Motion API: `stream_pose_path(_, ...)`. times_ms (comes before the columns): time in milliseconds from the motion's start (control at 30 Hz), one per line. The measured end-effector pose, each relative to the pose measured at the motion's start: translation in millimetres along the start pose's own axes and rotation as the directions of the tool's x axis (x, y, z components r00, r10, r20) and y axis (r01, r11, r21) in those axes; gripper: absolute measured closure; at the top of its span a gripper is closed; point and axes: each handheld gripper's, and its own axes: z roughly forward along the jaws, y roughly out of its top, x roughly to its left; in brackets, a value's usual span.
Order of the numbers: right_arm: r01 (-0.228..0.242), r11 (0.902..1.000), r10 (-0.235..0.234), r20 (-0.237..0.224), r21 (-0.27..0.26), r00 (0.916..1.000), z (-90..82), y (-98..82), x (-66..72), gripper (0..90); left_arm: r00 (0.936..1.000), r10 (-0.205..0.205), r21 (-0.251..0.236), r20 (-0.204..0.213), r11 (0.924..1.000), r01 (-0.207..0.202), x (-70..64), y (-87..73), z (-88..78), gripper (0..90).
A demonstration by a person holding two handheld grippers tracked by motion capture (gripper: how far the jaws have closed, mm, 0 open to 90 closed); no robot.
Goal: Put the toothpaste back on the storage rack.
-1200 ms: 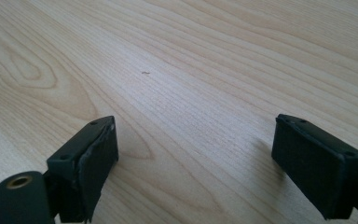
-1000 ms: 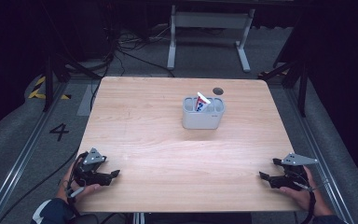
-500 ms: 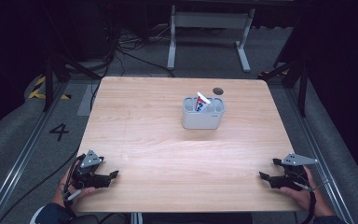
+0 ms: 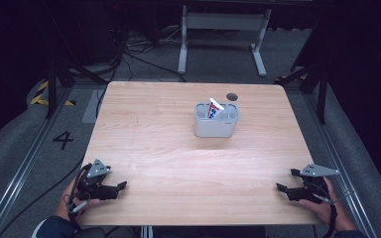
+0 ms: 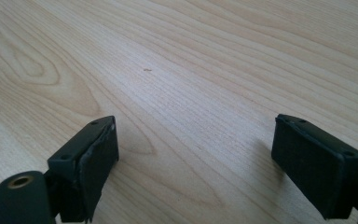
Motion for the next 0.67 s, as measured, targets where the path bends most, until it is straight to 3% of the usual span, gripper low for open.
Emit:
stream_pose_path(500,0.003,1.0,-0.003,-0.004,0.0,1.0,0.5,0.4,-0.5,14.7,1.0,0.006,0.003,-0.005,1.0,-0.006,0.6,1.9,1.5,12.7)
stream_pose_path(667,0.003,1.0,-0.003,-0.004,0.0,1.0,0.5,0.4,-0.5,14.6,0.9999,-0.015,0.006,0.0,0.9999,0.015,-1.1,2.8,3.5,9.7)
